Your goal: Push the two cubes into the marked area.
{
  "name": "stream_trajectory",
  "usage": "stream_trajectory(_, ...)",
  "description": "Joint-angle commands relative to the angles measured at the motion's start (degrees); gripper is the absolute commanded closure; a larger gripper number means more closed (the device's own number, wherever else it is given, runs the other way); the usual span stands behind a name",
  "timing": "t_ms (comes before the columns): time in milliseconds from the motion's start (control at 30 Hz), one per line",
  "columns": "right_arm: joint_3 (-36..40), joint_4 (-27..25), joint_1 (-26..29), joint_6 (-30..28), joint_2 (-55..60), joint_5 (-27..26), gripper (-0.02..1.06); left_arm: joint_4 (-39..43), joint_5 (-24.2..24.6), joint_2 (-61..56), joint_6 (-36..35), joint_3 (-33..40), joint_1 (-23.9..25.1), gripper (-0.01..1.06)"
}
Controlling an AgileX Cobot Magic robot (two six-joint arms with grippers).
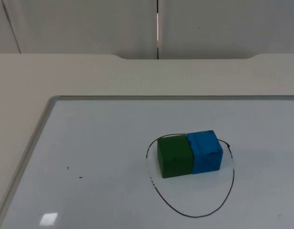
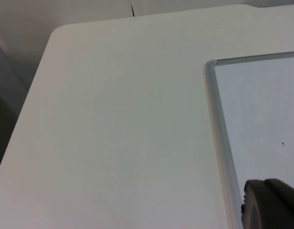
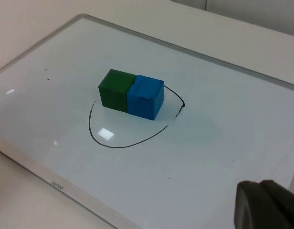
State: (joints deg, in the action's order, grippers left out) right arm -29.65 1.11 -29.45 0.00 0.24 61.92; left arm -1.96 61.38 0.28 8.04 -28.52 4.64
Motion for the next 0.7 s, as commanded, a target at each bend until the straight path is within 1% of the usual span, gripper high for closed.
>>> stream_trajectory(0,0.2,0.2,0.2,-0.7,-0.2,-0.1,1.04,-0.6,0.3,-0.3,0.1,0.1,0.1,1.05)
stream_trajectory(33,0.2,0.2,0.2,-0.7,-0.2,-0.1,1.01,-0.6,0.3,-0.3,0.1,0.1,0.1,1.05)
stream_trajectory(67,0.2,0.2,0.2,-0.7,-0.2,-0.1,1.01,-0.6,0.3,-0.3,0.1,0.1,0.1,1.05)
stream_trajectory(100,0.2,0.2,0.2,-0.7,-0.2,-0.1,0.96,-0.6,0.3,-0.3,0.1,0.1,0.1,1.05)
stream_trajectory(133,0.2,0.2,0.2,-0.7,-0.2,-0.1,0.89,-0.6,0.3,-0.3,0.1,0.1,0.1,1.05)
stream_trajectory(200,0.2,0.2,0.2,-0.7,-0.2,-0.1,0.71,-0.6,0.3,-0.3,0.1,0.1,0.1,0.98)
stream_trajectory(233,0.2,0.2,0.2,-0.7,-0.2,-0.1,0.71,-0.6,0.3,-0.3,0.1,0.1,0.1,0.98)
stream_trajectory(267,0.2,0.2,0.2,-0.7,-0.2,-0.1,0.62,-0.6,0.3,-0.3,0.1,0.1,0.1,0.86)
stream_trajectory(300,0.2,0.2,0.2,-0.7,-0.2,-0.1,0.44,-0.6,0.3,-0.3,0.1,0.1,0.1,0.76)
stream_trajectory(333,0.2,0.2,0.2,-0.7,-0.2,-0.1,0.33,-0.6,0.3,-0.3,0.1,0.1,0.1,0.65)
stream_trajectory(367,0.2,0.2,0.2,-0.7,-0.2,-0.1,0.24,-0.6,0.3,-0.3,0.1,0.1,0.1,0.50)
stream_trajectory(400,0.2,0.2,0.2,-0.7,-0.2,-0.1,0.24,-0.6,0.3,-0.3,0.1,0.1,0.1,0.50)
stream_trajectory(433,0.2,0.2,0.2,-0.7,-0.2,-0.1,0.16,-0.6,0.3,-0.3,0.1,0.1,0.1,0.32)
stream_trajectory(467,0.2,0.2,0.2,-0.7,-0.2,-0.1,0.09,-0.6,0.3,-0.3,0.1,0.1,0.1,0.16)
stream_trajectory(500,0.2,0.2,0.2,-0.7,-0.2,-0.1,0.05,-0.6,0.3,-0.3,0.1,0.1,0.1,-0.01)
stream_trajectory(533,0.2,0.2,0.2,-0.7,-0.2,-0.1,0.05,-0.6,0.3,-0.3,0.1,0.1,0.1,-0.01)
stream_trajectory(567,0.2,0.2,0.2,-0.7,-0.2,-0.1,0.00,-0.6,0.3,-0.3,-0.2,0.1,0.1,0.00)
stream_trajectory(667,0.2,0.2,0.2,-0.7,-0.2,-0.1,-0.01,-0.6,0.3,-0.3,-0.2,0.1,0.1,0.00)
